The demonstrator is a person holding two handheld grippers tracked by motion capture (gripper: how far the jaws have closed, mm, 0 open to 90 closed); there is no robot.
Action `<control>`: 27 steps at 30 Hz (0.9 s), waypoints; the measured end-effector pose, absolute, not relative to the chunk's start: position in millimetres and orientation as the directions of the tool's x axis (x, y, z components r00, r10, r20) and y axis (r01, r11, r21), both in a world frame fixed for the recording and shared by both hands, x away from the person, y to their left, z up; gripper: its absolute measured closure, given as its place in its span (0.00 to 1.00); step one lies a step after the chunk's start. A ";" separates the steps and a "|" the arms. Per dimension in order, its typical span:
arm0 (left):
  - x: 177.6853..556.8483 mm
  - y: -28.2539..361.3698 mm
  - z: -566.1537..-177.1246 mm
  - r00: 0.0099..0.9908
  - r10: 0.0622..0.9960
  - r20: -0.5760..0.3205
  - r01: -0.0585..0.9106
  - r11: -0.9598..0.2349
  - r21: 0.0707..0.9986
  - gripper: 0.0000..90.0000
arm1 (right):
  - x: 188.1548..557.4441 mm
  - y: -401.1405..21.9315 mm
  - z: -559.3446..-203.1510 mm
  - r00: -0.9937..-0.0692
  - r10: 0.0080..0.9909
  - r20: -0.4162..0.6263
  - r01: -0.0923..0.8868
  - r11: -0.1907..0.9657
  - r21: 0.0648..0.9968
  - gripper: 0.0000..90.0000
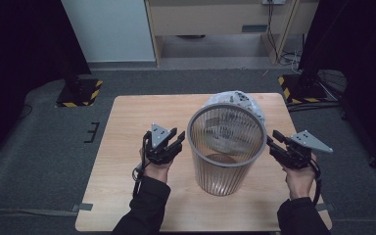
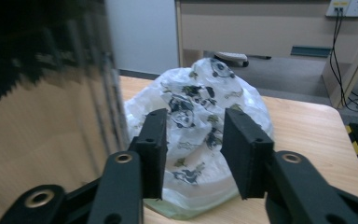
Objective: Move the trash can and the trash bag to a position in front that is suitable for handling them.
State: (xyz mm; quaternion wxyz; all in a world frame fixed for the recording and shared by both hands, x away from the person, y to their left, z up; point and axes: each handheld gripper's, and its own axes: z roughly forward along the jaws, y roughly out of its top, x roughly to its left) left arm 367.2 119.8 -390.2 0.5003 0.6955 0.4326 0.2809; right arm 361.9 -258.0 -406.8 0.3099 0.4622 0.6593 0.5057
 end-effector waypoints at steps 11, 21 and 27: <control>363.5 107.5 -389.5 0.518 0.854 -0.043 0.304 -0.137 0.943 0.88 | 362.7 -231.3 -399.0 -0.388 0.920 0.058 0.274 0.055 0.960 0.84; 358.1 114.5 -387.6 0.515 0.856 -0.049 0.312 -0.134 0.941 0.95 | 359.5 -218.4 -399.1 -0.364 0.930 0.053 0.274 0.053 0.960 0.89; 353.9 126.7 -386.1 0.503 0.862 -0.053 0.318 -0.128 0.939 0.96 | 358.8 -206.1 -398.4 -0.379 0.924 0.055 0.280 0.058 0.958 0.89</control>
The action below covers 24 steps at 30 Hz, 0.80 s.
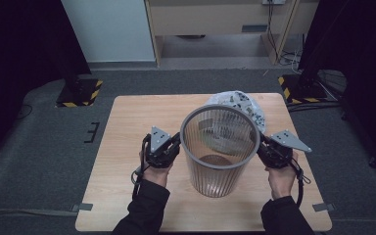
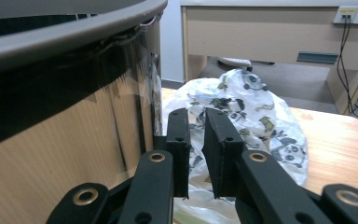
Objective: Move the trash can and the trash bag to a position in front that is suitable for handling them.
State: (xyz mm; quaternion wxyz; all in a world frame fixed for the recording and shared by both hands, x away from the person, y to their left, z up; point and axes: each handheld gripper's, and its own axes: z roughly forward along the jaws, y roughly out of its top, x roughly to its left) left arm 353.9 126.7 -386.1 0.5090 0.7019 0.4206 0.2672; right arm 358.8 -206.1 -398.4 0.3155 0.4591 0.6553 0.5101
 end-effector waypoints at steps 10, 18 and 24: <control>341.4 148.5 -385.9 0.477 0.878 -0.048 0.322 -0.124 0.938 0.97 | 354.3 -182.7 -398.3 -0.405 0.912 0.059 0.281 0.062 0.958 0.91; 335.5 161.0 -387.5 0.454 0.890 -0.040 0.326 -0.125 0.937 0.97 | 349.7 -165.7 -398.4 -0.421 0.905 0.063 0.279 0.063 0.958 0.90; 337.3 172.0 -396.6 0.447 0.895 -0.003 0.355 -0.174 0.919 0.81 | 355.3 -176.3 -400.2 -0.397 0.918 0.026 0.272 0.091 0.958 0.67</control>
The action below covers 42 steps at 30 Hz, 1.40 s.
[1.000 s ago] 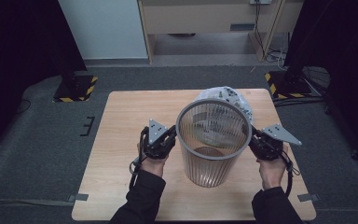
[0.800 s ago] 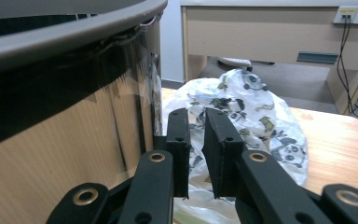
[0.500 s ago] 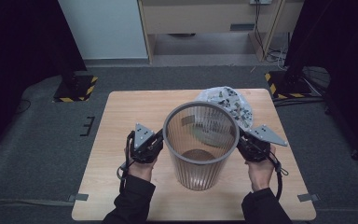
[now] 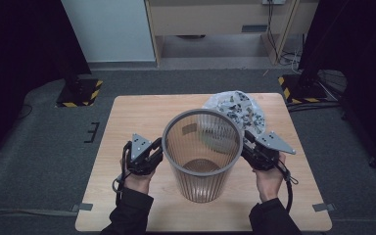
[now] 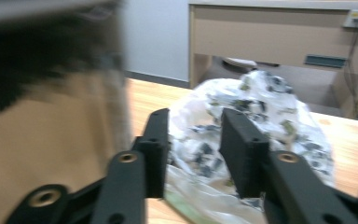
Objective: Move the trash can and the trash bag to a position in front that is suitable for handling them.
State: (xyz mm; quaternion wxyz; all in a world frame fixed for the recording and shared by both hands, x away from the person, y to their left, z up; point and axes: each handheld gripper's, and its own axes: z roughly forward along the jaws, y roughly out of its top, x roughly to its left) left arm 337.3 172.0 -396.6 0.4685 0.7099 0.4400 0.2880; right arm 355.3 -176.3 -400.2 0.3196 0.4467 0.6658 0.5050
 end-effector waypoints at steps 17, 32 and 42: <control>332.0 245.6 -480.3 0.309 0.951 0.001 0.589 -0.193 0.785 0.48 | 419.8 -199.9 -473.3 -0.304 0.953 0.010 0.437 0.130 0.890 0.38; 342.8 238.4 -508.5 0.341 0.940 0.010 0.650 -0.243 0.720 0.26 | 440.0 -198.8 -512.4 -0.297 0.953 -0.064 0.552 0.226 0.803 0.54; 341.9 233.4 -512.9 0.364 0.931 0.036 0.658 -0.284 0.697 0.23 | 405.5 -228.4 -512.7 -0.324 0.944 -0.061 0.602 0.255 0.756 0.52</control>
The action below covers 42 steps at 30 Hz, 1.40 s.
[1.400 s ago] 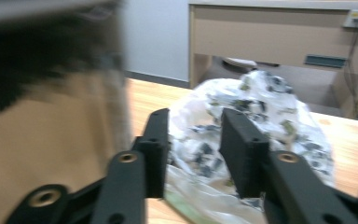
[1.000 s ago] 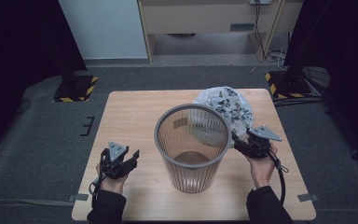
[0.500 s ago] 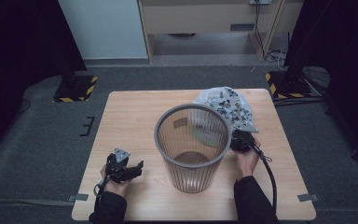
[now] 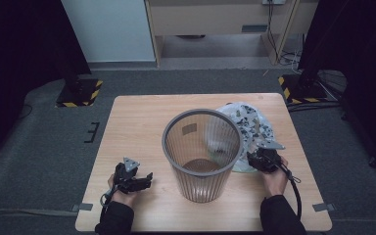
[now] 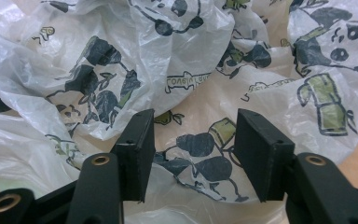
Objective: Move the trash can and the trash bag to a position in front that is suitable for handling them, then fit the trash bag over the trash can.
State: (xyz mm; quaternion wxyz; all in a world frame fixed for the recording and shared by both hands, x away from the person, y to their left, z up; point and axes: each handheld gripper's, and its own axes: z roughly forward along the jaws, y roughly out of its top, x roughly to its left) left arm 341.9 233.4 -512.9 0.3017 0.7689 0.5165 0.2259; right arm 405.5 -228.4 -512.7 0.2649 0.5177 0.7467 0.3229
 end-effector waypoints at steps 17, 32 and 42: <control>341.0 225.0 -521.4 0.411 0.909 0.074 0.673 -0.358 0.647 0.20 | 325.0 -264.1 -501.7 -0.408 0.908 -0.092 0.599 0.342 0.724 0.43; 341.4 227.6 -522.9 0.406 0.912 0.056 0.684 -0.344 0.644 0.20 | 344.6 -247.1 -482.2 -0.268 0.963 0.020 0.526 0.129 0.840 0.08; 343.0 228.6 -524.3 0.411 0.911 0.034 0.687 -0.334 0.646 0.18 | 369.5 -245.3 -494.5 -0.213 0.977 0.017 0.573 0.111 0.812 0.06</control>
